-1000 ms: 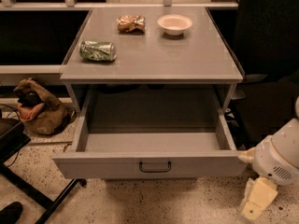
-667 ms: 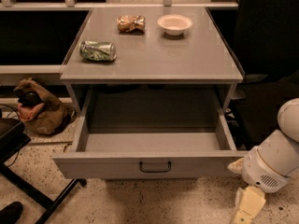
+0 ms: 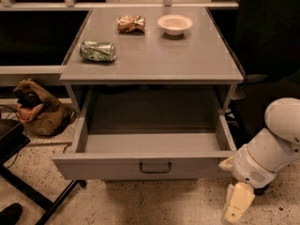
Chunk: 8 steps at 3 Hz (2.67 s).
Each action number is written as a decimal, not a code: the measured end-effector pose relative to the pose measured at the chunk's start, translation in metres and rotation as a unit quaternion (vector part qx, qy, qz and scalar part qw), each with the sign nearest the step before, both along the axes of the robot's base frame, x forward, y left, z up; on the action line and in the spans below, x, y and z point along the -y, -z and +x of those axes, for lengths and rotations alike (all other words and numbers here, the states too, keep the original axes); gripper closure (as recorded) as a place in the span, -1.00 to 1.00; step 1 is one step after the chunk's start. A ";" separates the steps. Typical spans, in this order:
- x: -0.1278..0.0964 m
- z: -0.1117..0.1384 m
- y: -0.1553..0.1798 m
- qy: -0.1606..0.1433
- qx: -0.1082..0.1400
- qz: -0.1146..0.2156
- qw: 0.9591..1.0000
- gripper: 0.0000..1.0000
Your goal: Close top drawer
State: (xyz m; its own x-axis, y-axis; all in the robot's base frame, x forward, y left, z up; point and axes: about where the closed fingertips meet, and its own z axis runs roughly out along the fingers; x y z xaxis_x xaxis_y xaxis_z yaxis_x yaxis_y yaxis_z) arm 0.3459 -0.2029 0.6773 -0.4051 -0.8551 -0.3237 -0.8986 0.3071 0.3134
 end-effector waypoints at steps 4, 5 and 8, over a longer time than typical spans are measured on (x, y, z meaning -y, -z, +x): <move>-0.055 0.057 0.026 -0.075 0.018 0.052 0.996 -1.00; -0.072 0.095 0.030 -0.096 0.044 0.075 0.992 -1.00; -0.086 0.135 0.038 -0.110 0.078 0.113 0.984 -1.00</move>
Offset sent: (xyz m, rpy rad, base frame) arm 0.0482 0.0690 -0.0269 0.1401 -0.0476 0.1834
